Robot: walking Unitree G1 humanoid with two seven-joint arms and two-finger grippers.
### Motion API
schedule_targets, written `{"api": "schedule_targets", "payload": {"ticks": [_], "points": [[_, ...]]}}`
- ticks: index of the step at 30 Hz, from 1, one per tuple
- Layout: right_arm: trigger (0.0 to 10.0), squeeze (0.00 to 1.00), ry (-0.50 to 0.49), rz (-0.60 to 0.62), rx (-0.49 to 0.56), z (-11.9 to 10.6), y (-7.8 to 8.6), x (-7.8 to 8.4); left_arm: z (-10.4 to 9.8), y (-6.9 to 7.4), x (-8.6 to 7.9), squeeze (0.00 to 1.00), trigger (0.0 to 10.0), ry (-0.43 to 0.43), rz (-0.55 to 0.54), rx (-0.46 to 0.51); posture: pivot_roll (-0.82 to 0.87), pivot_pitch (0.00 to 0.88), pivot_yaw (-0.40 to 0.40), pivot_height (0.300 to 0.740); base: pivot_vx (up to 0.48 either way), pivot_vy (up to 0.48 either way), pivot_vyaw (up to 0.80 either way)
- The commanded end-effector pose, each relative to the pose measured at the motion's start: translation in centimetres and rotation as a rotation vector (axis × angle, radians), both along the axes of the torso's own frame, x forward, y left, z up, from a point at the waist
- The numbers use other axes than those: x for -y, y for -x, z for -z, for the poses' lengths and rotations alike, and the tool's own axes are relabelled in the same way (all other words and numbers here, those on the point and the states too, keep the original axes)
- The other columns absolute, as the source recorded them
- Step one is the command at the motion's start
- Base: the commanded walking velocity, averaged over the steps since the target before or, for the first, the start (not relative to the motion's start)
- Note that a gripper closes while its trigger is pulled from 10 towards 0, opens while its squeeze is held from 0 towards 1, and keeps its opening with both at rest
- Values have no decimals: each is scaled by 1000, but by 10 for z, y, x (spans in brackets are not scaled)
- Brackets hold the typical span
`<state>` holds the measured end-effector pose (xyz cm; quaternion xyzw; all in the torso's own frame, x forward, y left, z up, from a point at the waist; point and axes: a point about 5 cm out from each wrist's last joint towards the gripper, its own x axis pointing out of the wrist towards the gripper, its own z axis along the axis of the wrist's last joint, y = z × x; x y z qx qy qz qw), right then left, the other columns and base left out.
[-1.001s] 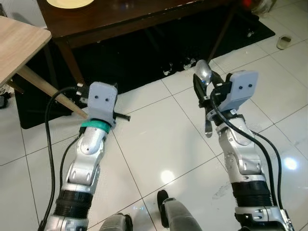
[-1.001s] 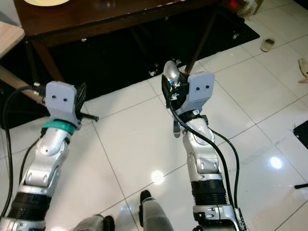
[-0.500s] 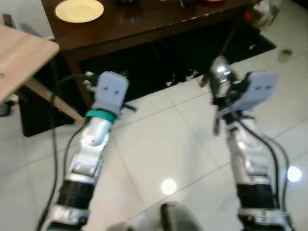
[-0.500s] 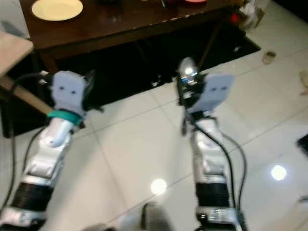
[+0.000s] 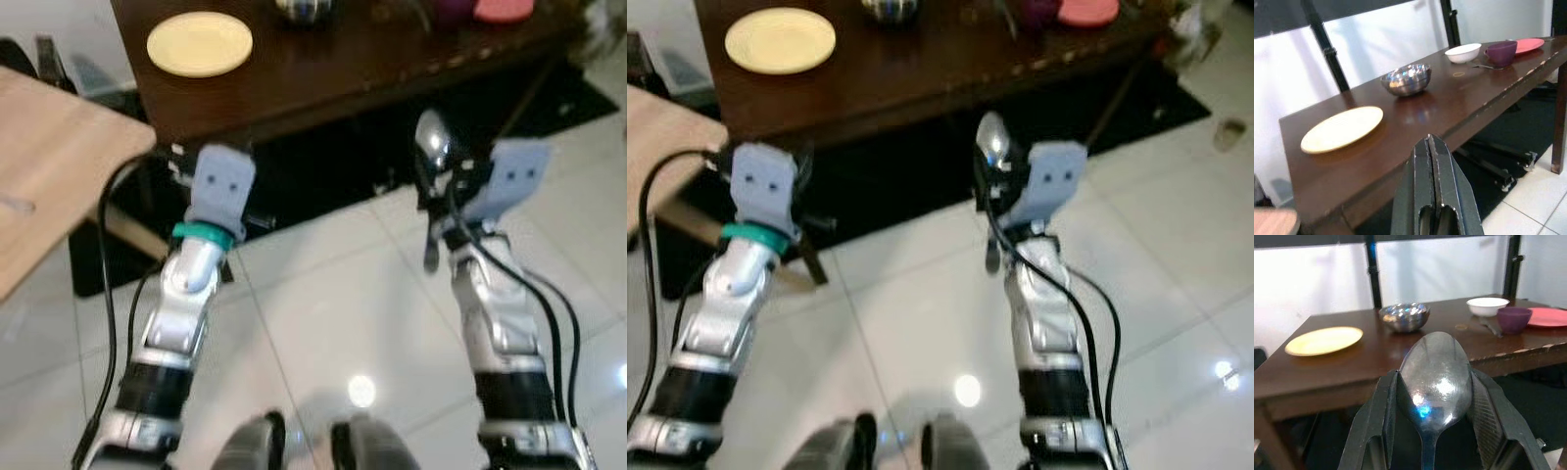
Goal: Setting the table
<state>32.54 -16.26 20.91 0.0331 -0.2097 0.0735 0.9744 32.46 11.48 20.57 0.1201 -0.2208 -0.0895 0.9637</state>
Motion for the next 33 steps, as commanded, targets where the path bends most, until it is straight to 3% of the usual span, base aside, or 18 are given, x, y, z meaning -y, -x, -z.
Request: {"api": "schedule_targets", "payload": {"ticks": [1,11,33], "points": [[10000,0,-4,13,5,0,2,4,1,1,5,0,10000,-15,16,7,-104,132,68,740,379,0,0],[10000,0,-8,-15,45,-12,2,0,-19,6,14,0,10000,-28,61,98,-101,136,67,740,368,0,0],[10000,0,-17,-15,52,-15,3,-2,-26,6,24,0,10000,-24,93,122,-101,143,75,740,430,0,0]]}}
